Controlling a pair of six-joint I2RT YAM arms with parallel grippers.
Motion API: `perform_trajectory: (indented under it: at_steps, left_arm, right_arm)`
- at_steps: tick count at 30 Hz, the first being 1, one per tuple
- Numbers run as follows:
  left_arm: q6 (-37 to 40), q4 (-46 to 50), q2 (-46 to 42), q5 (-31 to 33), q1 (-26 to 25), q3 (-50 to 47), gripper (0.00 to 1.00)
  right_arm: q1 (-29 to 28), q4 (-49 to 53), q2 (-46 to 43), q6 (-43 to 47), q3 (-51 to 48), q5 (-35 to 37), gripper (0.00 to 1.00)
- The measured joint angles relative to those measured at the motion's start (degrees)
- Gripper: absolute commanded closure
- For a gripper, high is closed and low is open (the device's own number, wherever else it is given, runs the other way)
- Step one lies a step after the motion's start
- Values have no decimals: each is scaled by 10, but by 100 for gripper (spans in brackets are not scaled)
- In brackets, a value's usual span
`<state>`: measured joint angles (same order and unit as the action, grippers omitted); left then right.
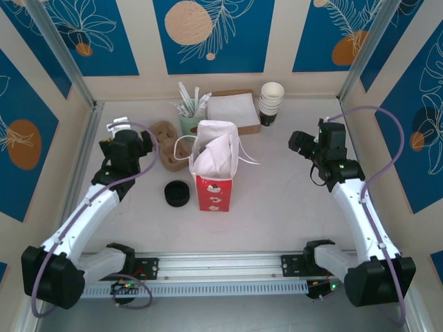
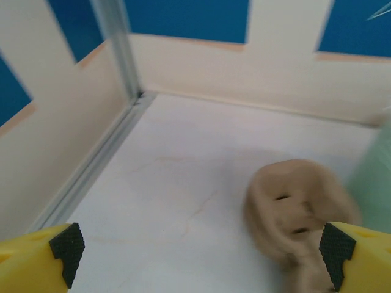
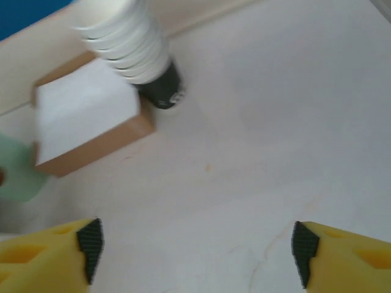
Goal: Pack the takeout coffee
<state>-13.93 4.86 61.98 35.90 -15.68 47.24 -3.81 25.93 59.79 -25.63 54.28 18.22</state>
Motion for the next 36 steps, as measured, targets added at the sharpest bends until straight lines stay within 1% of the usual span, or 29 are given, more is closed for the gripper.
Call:
perform_trajectory:
  at_steps: [5, 8, 10, 15, 17, 22, 28, 30, 32, 36]
  left_arm:
    - [10, -104, 2, 16, 55, -120, 0]
    - [10, -141, 16, 16, 79, -160, 0]
    - [10, -162, 33, 15, 88, -175, 0]
    - [10, -226, 78, 1, 92, -207, 0]
    - [9, -237, 99, -2, 93, -210, 0]
    - [9, -281, 138, -14, 97, -219, 0]
    - [24, -323, 162, -24, 99, -219, 0]
    - [32, -355, 170, -27, 99, -223, 0]
    - [41, -391, 181, -32, 99, -233, 0]
    - [60, -423, 198, -50, 99, -245, 0]
  right_arm:
    - [16, -115, 2, 5, -116, 47, 1]
    - [18, -182, 19, 17, -170, 71, 1]
    - [21, -216, 43, 24, -188, 81, 1]
    - [24, -325, 104, 50, -225, 97, 1]
    - [24, -365, 125, 61, -240, 99, 1]
    - [26, -455, 156, 84, -284, 100, 1]
    - [33, -531, 173, 102, -297, 82, 1]
    - [33, -564, 181, 107, -298, 71, 1]
    - [34, -611, 198, 112, -306, 57, 1]
    - [25, -642, 234, 134, -308, 34, 1]
